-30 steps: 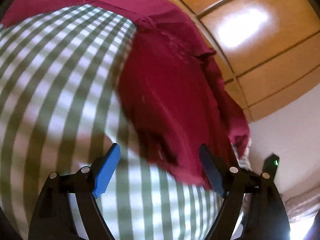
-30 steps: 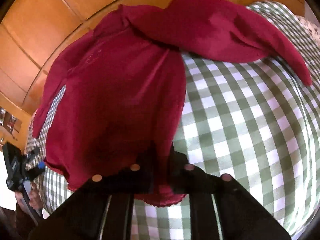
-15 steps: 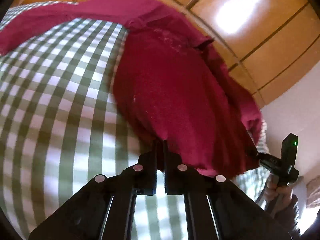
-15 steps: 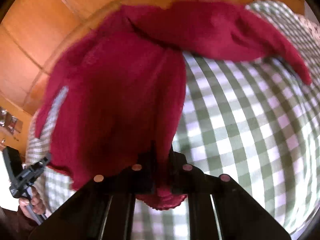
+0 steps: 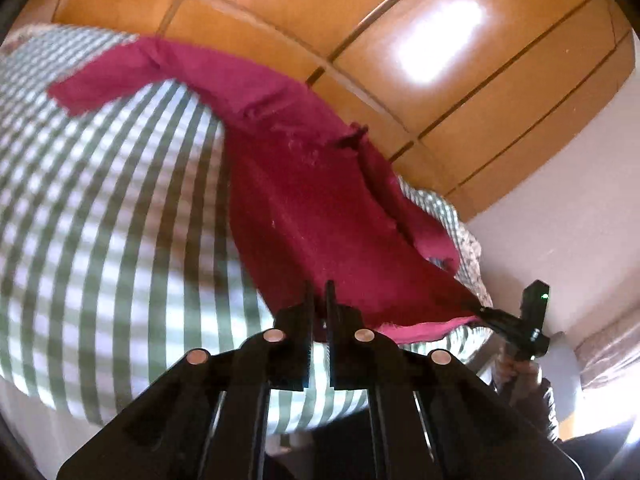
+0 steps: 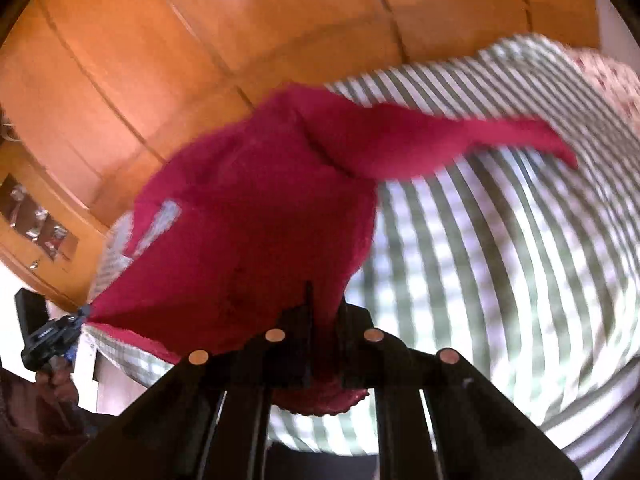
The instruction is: Fold small clothes
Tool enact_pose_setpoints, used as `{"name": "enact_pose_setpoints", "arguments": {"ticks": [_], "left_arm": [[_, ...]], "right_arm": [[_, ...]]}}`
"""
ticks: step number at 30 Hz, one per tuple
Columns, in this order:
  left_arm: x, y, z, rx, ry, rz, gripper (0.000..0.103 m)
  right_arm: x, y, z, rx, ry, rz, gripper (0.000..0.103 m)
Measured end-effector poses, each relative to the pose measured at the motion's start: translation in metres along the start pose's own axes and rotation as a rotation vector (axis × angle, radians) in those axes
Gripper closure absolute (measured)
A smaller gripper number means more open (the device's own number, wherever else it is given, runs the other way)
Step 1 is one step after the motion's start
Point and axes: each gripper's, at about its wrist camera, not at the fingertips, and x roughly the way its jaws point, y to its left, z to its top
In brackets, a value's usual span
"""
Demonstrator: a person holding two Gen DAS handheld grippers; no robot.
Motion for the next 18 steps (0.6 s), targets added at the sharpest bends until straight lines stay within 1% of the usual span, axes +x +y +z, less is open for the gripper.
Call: {"name": "enact_pose_setpoints", "arguments": {"ticks": [1, 2, 3, 4, 5, 6, 7, 8, 9, 10, 11, 12, 13, 14, 15, 16, 17, 18], "left_arm": [[0.006, 0.009, -0.003, -0.026, 0.014, 0.028, 0.088], [0.010, 0.019, -0.005, -0.060, 0.025, 0.057, 0.065], [0.012, 0.029, -0.008, -0.111, 0.016, 0.077, 0.045], [0.012, 0.036, -0.008, -0.143, 0.006, 0.073, 0.041], [0.015, 0.044, -0.009, -0.179, 0.008, 0.039, 0.039], [0.017, 0.049, -0.009, -0.191, 0.015, 0.021, 0.038], [0.021, 0.055, -0.009, -0.212, 0.009, 0.030, 0.036], [0.025, 0.061, -0.009, -0.231, -0.001, 0.040, 0.034], [0.032, 0.066, -0.009, -0.251, 0.003, 0.026, 0.034], [0.039, 0.067, -0.011, -0.270, 0.017, 0.014, 0.034], [0.047, 0.068, -0.014, -0.286, 0.044, -0.006, 0.034], [0.053, 0.065, -0.014, -0.276, 0.064, -0.023, 0.038], [0.061, 0.057, -0.013, -0.231, 0.087, -0.025, 0.080], [0.065, 0.049, -0.012, -0.201, 0.110, -0.010, 0.098], [0.065, 0.044, -0.008, -0.191, 0.106, -0.006, 0.098], [0.061, 0.036, -0.001, -0.181, 0.091, -0.028, 0.098], [0.052, 0.026, 0.008, -0.169, 0.083, -0.048, 0.098], [0.040, 0.016, 0.017, -0.166, 0.069, -0.084, 0.098]], "right_arm": [[0.007, -0.007, -0.005, 0.019, 0.020, -0.011, 0.095], [0.016, -0.014, -0.010, 0.038, 0.039, -0.031, 0.094], [0.021, -0.018, -0.012, 0.048, 0.049, -0.044, 0.090], [0.025, -0.022, -0.014, 0.058, 0.061, -0.057, 0.085], [0.029, -0.026, -0.016, 0.069, 0.064, -0.055, 0.071], [0.031, -0.027, -0.018, 0.076, 0.063, -0.048, 0.062], [0.034, -0.028, -0.018, 0.085, 0.063, -0.042, 0.052], [0.039, -0.029, -0.019, 0.091, 0.069, -0.038, 0.051], [0.042, -0.030, -0.020, 0.091, 0.076, -0.039, 0.051], [0.044, -0.026, -0.021, 0.086, 0.078, -0.042, 0.051], [0.046, -0.022, -0.021, 0.075, 0.081, -0.046, 0.055], [0.047, -0.017, -0.021, 0.046, 0.094, -0.033, 0.063], [0.048, -0.010, -0.020, 0.030, 0.106, -0.021, 0.082], [0.048, -0.002, -0.019, 0.002, 0.119, -0.021, 0.094], [0.047, 0.005, -0.017, -0.016, 0.116, -0.022, 0.094], [0.041, 0.010, -0.014, -0.026, 0.102, -0.010, 0.095], [0.029, 0.015, -0.008, -0.029, 0.072, 0.025, 0.095], [0.014, 0.018, -0.003, -0.025, 0.035, 0.062, 0.095]]}}
